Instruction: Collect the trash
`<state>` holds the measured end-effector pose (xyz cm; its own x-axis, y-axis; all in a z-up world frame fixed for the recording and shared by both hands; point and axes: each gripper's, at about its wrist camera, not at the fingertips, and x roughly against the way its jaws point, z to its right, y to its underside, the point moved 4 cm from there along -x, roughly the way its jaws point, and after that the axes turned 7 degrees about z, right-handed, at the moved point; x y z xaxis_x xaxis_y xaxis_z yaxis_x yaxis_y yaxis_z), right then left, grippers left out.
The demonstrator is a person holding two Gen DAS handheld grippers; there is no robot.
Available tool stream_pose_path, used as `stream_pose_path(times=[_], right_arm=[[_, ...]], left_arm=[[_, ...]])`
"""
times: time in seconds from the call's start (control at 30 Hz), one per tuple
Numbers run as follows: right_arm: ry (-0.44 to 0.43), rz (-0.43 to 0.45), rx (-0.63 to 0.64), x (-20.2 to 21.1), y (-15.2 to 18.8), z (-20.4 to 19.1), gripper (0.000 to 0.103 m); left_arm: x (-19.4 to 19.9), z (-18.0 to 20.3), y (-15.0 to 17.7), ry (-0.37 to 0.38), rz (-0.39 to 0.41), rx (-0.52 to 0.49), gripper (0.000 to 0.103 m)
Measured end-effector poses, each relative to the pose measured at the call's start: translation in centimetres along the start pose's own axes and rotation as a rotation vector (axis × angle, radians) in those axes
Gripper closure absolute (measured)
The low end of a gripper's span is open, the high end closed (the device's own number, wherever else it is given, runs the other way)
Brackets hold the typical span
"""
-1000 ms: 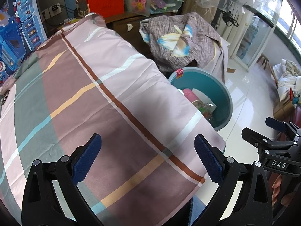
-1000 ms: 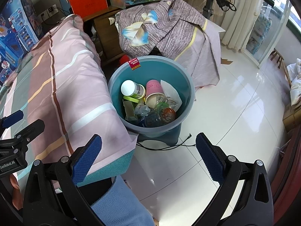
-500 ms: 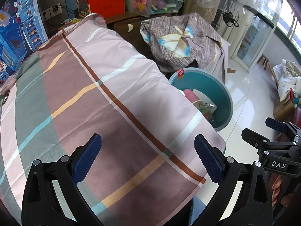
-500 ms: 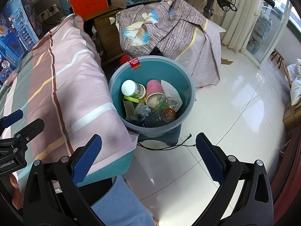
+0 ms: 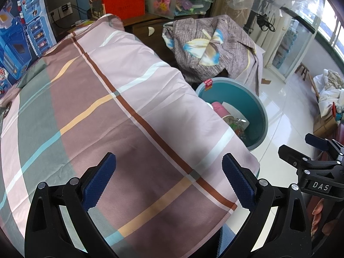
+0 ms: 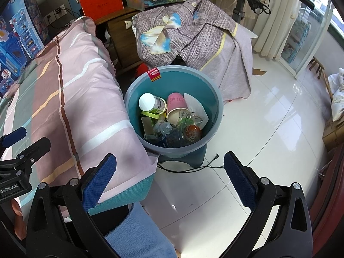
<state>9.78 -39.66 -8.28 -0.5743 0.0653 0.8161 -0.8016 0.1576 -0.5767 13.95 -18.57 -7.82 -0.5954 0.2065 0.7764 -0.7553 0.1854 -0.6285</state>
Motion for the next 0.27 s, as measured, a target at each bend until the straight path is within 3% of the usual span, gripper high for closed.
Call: stream_pose_path(times=[0.27], right_arm=[[0.009,0.009,-0.009,0.36,-0.54,0.25,0.007]], left_arm=[[-0.30,-0.68,0.22,-0.010,-0.026,0.037,0.004]])
